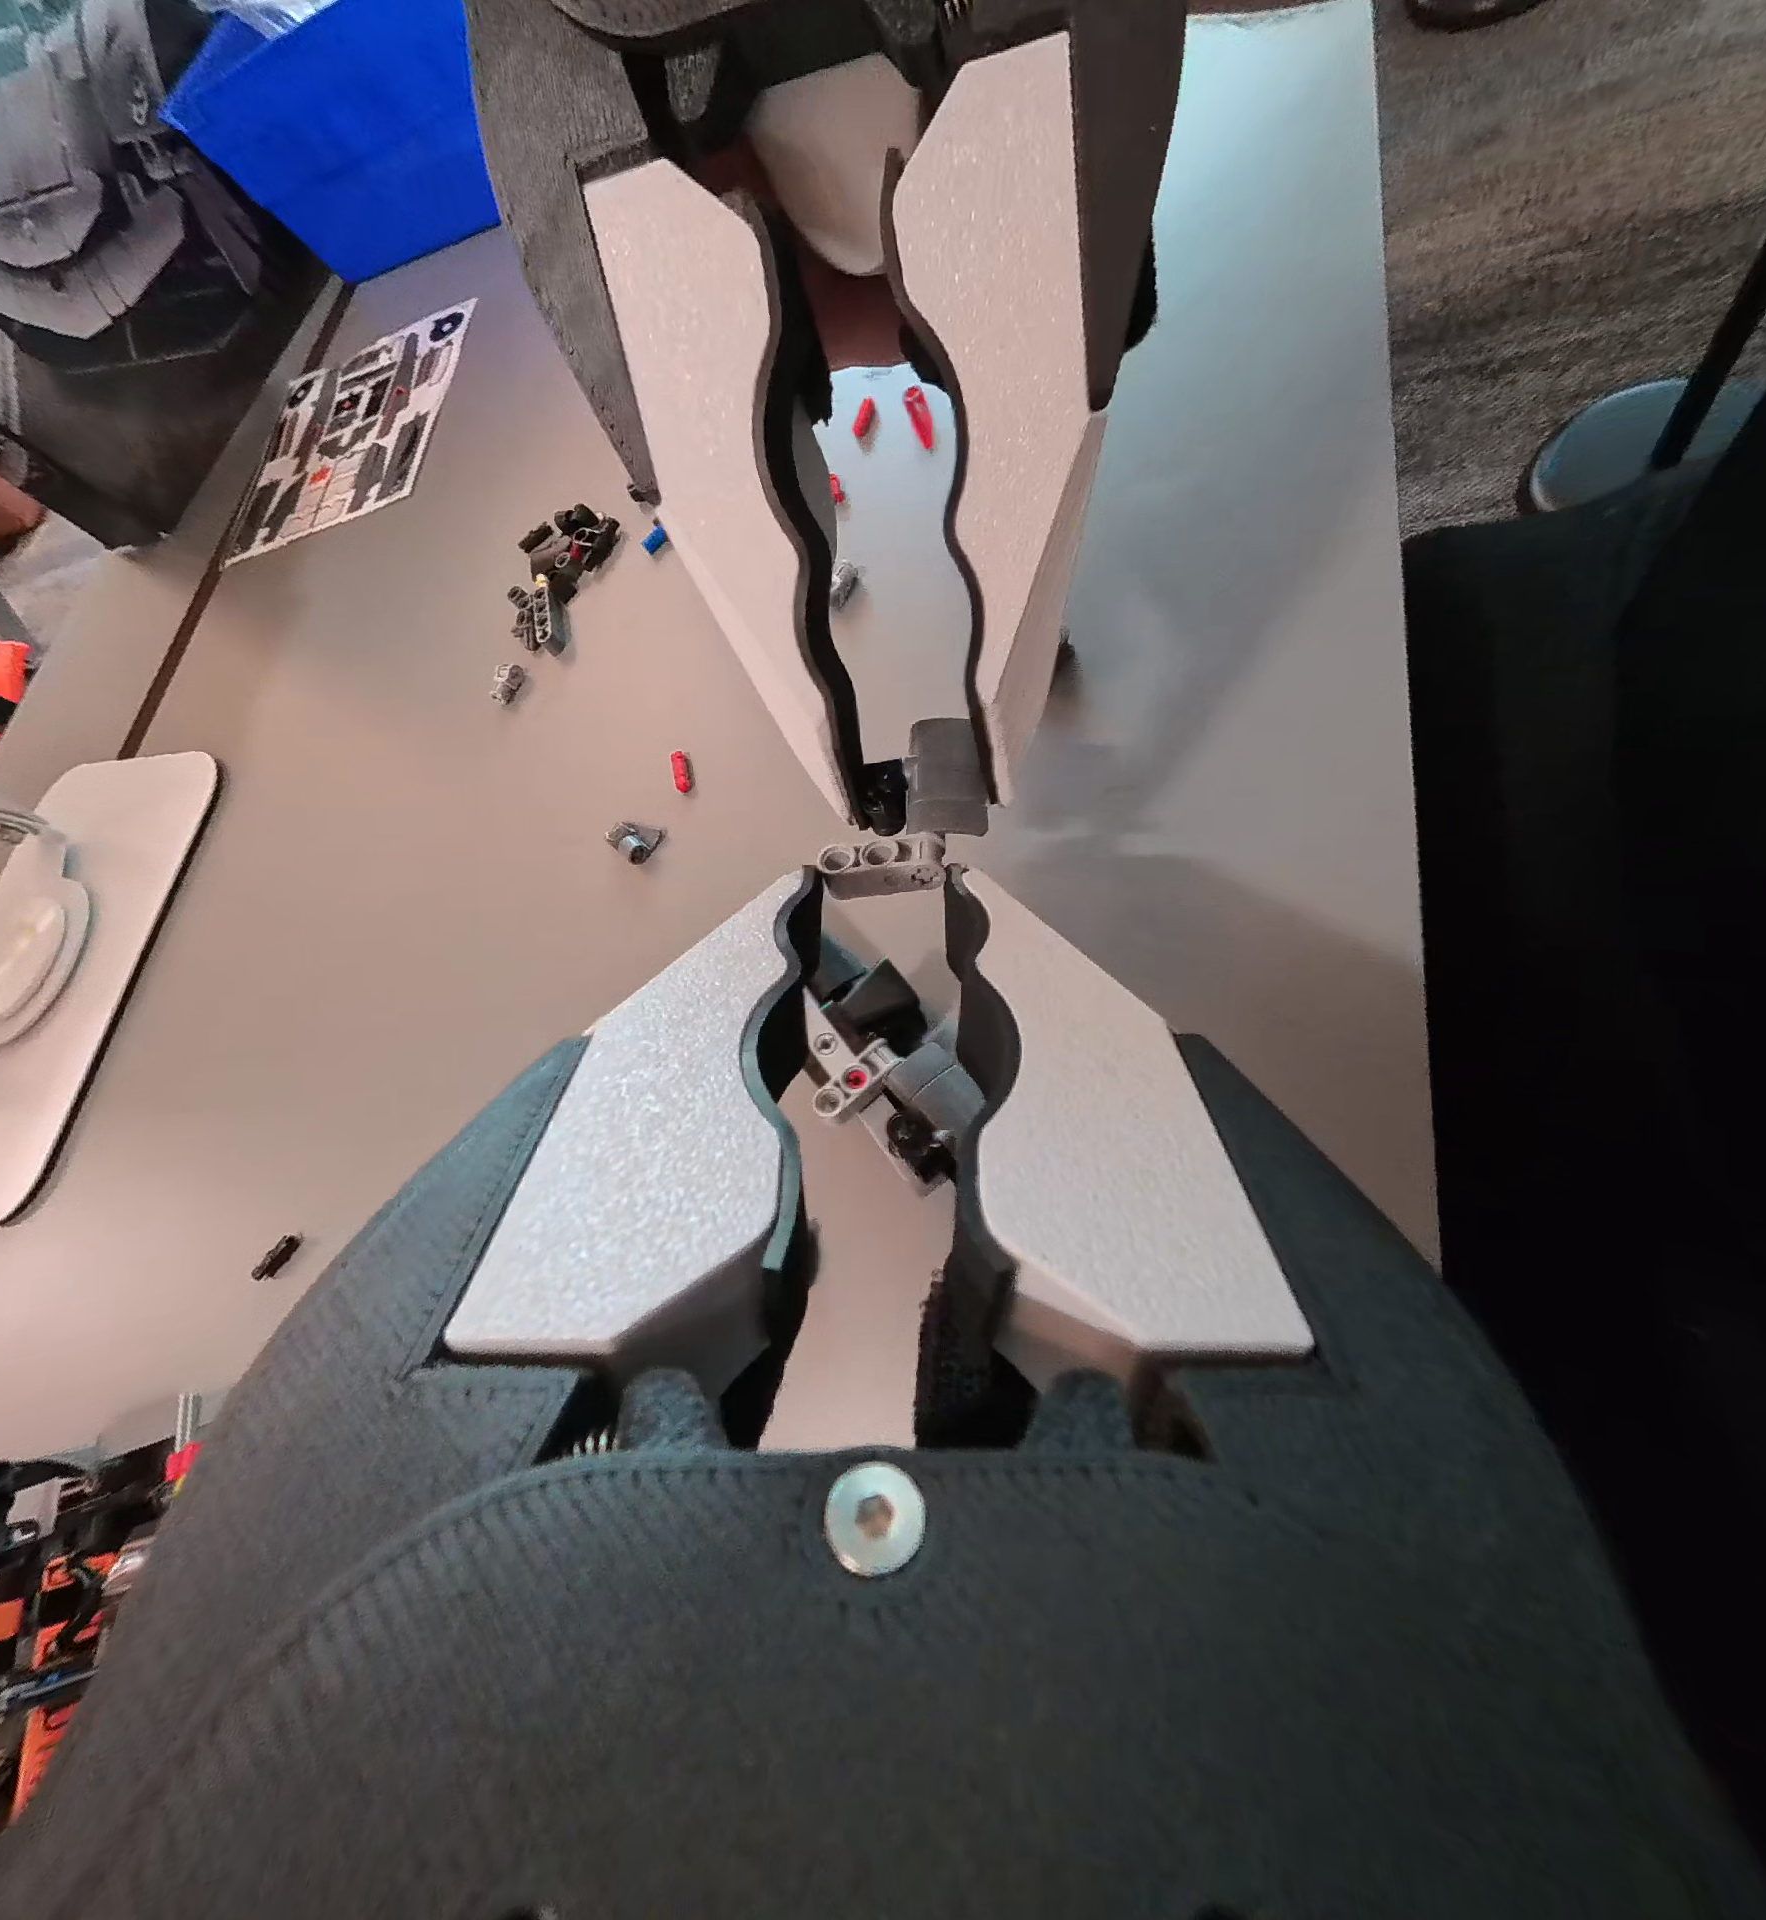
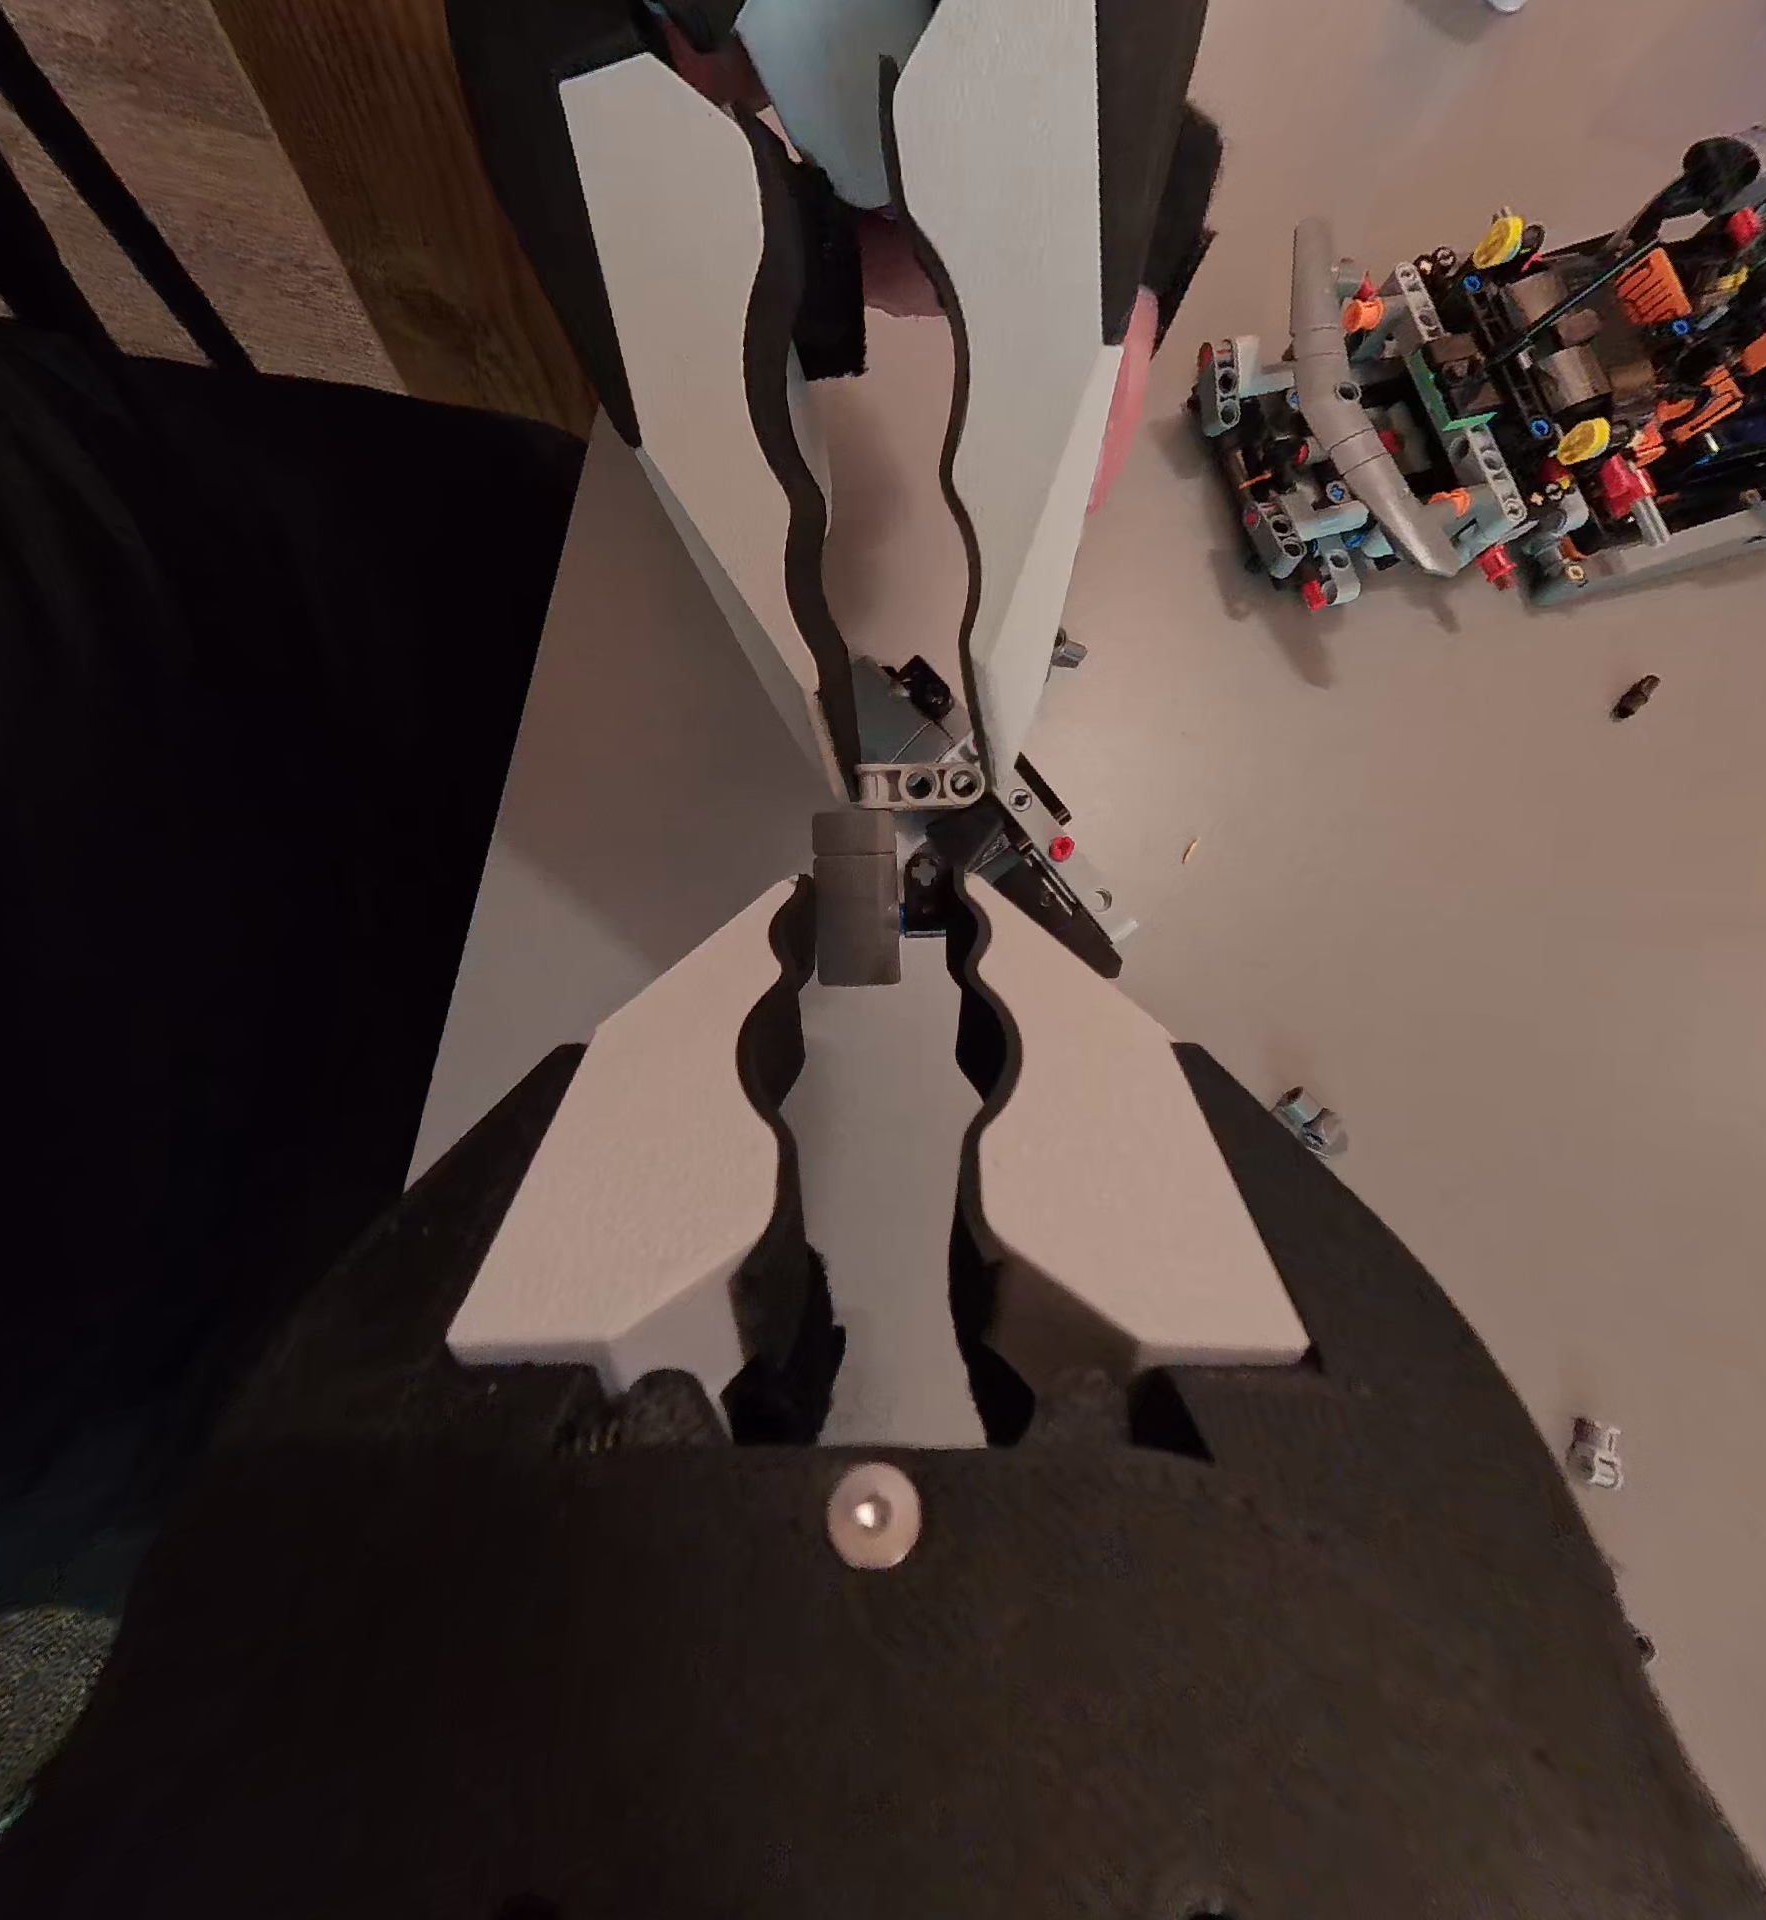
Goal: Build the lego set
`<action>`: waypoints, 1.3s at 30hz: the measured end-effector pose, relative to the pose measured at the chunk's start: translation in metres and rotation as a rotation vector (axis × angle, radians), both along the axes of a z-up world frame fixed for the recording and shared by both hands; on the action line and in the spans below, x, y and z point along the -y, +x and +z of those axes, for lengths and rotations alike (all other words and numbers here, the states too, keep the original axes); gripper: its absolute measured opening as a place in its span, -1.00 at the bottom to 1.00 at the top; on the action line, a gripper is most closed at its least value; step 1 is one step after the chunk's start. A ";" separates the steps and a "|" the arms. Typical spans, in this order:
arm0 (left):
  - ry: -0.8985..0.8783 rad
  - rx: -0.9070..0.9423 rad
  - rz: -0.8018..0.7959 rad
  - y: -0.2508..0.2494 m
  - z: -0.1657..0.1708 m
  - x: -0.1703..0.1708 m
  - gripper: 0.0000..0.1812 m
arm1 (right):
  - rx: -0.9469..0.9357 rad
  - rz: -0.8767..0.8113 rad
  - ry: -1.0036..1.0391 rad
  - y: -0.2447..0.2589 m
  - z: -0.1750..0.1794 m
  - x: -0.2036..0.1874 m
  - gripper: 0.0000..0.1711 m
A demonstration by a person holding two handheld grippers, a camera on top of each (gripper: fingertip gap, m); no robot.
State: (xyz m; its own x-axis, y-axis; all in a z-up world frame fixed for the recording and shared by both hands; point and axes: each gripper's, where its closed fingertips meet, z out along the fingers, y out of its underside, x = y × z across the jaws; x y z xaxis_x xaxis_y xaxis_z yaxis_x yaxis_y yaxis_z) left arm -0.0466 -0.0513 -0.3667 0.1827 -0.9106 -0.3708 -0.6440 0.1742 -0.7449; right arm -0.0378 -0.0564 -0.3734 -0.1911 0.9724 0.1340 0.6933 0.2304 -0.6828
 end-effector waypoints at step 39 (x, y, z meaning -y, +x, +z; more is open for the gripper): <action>0.097 0.006 0.152 0.000 0.003 -0.025 -0.75 | -0.102 -0.028 0.044 -0.004 0.014 -0.023 -0.71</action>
